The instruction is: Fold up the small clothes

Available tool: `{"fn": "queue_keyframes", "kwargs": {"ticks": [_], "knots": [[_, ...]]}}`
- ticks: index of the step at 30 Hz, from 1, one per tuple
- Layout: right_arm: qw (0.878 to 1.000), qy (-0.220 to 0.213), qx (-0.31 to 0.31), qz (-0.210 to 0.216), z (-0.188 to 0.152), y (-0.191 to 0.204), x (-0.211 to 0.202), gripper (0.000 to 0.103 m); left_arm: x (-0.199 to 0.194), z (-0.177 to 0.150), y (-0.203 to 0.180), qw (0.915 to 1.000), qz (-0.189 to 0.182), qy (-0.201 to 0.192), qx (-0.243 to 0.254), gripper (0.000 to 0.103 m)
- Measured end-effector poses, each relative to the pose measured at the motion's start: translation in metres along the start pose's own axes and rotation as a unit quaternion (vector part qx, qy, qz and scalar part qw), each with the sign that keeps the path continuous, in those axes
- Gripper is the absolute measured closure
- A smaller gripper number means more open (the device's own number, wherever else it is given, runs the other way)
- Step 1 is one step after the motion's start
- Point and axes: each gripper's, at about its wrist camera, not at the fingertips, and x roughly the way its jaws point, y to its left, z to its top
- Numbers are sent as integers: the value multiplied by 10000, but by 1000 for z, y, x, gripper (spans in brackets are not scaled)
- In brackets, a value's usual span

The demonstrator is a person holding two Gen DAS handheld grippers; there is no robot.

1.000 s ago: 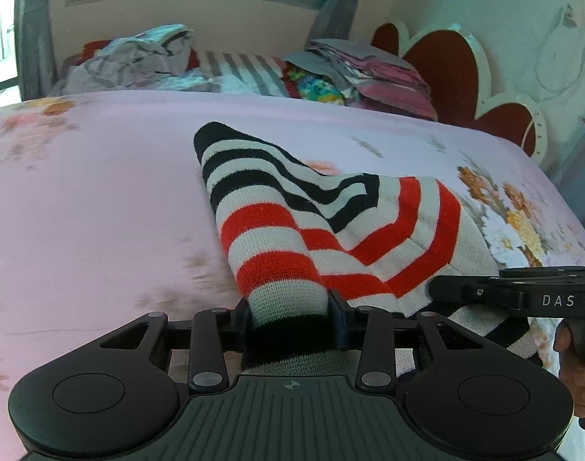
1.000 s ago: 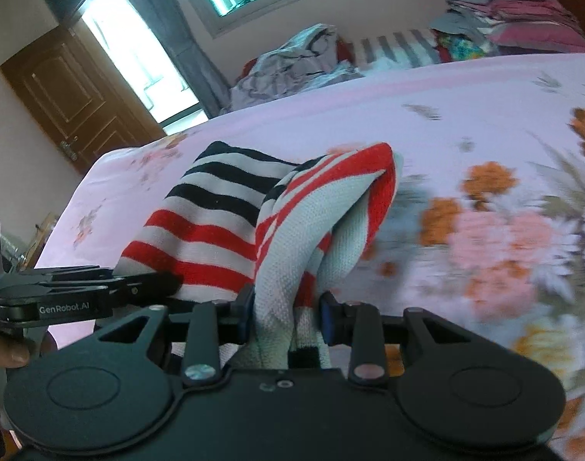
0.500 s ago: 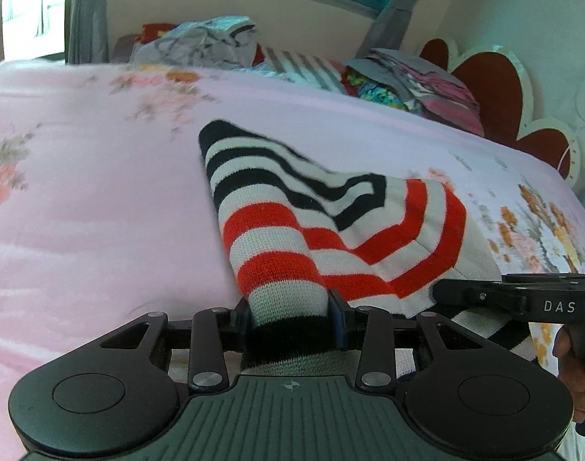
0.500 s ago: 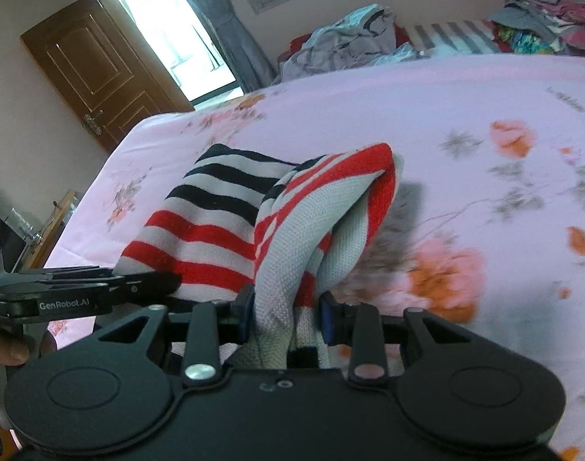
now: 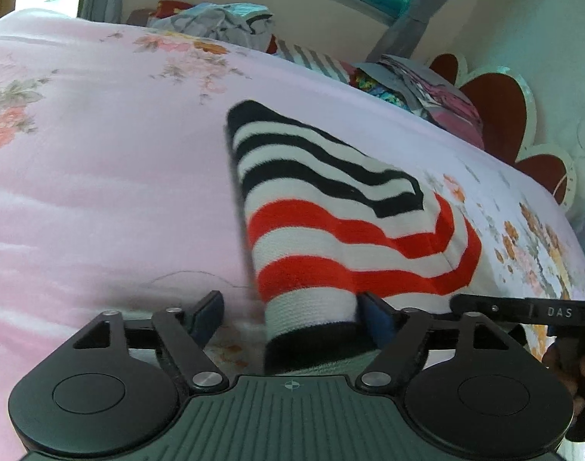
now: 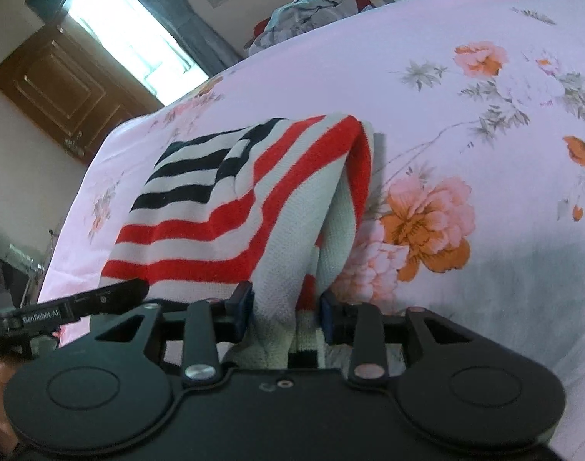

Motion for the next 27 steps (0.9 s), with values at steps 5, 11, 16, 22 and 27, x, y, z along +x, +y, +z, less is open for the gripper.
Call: {"fn": "queue_keyframes", "kwargs": {"ticks": [5, 11, 16, 22, 27], "knots": [[9961, -488, -560, -474, 24, 13, -27, 71, -25, 19, -11, 9955, 518, -660, 440, 39], [9873, -372, -1284, -854, 59, 36, 7, 86, 18, 52, -38, 9931, 311, -182, 1120, 51], [9810, -107, -1350, -1388, 54, 18, 36, 103, 38, 47, -40, 9901, 410, 57, 1341, 51], [9811, -405, -1388, -1284, 37, 40, 1, 92, 6, 38, -41, 9898, 259, -170, 1389, 51], [9789, -433, -1744, -971, -1, 69, -36, 94, -27, 8, -48, 9881, 239, -185, 1506, 59]]}}
